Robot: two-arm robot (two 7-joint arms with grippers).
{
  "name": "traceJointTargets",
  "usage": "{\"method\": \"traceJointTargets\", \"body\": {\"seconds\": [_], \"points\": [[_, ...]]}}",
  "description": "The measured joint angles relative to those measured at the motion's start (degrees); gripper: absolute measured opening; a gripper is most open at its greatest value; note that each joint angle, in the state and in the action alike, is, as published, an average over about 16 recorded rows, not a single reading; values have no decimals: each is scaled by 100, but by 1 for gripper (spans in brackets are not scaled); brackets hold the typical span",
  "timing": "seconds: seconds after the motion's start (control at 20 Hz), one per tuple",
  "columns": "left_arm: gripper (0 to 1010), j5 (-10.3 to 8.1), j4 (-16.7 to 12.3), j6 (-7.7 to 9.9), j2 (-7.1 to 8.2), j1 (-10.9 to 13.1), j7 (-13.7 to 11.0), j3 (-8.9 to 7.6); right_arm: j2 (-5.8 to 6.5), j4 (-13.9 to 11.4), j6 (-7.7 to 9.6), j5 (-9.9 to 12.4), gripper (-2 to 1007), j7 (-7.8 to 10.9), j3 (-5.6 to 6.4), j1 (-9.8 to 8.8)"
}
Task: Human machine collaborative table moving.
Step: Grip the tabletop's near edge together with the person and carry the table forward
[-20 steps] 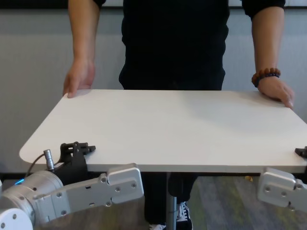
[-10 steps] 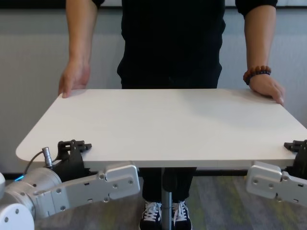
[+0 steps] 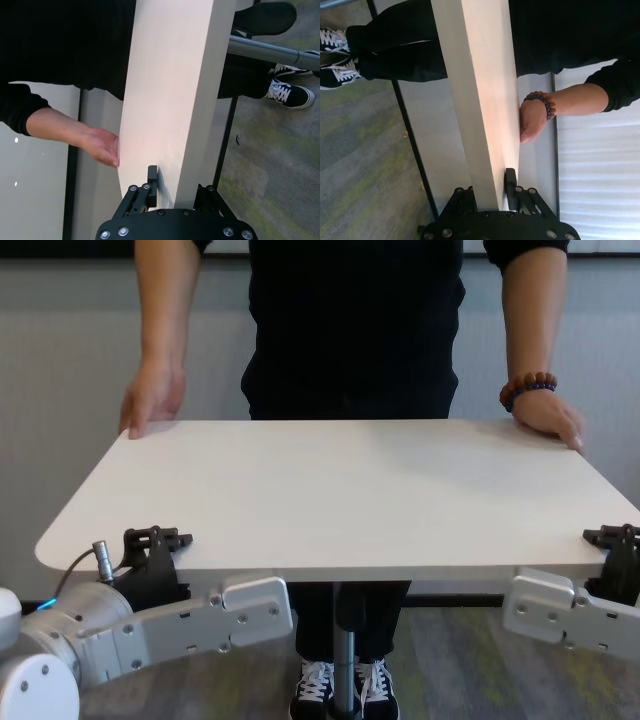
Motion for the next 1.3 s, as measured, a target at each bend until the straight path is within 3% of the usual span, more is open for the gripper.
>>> {"method": "traceJointTargets", "body": {"seconds": [0.65,1.3], "points": [[321,-76,521,-37,-156,-323,111,27,-319,809,-227,-143,230,-134,8,440],[319,-122,1088,-135,-321,-629,264,112,-626,1795,-523,-121,228,-424,-97,971]]}}
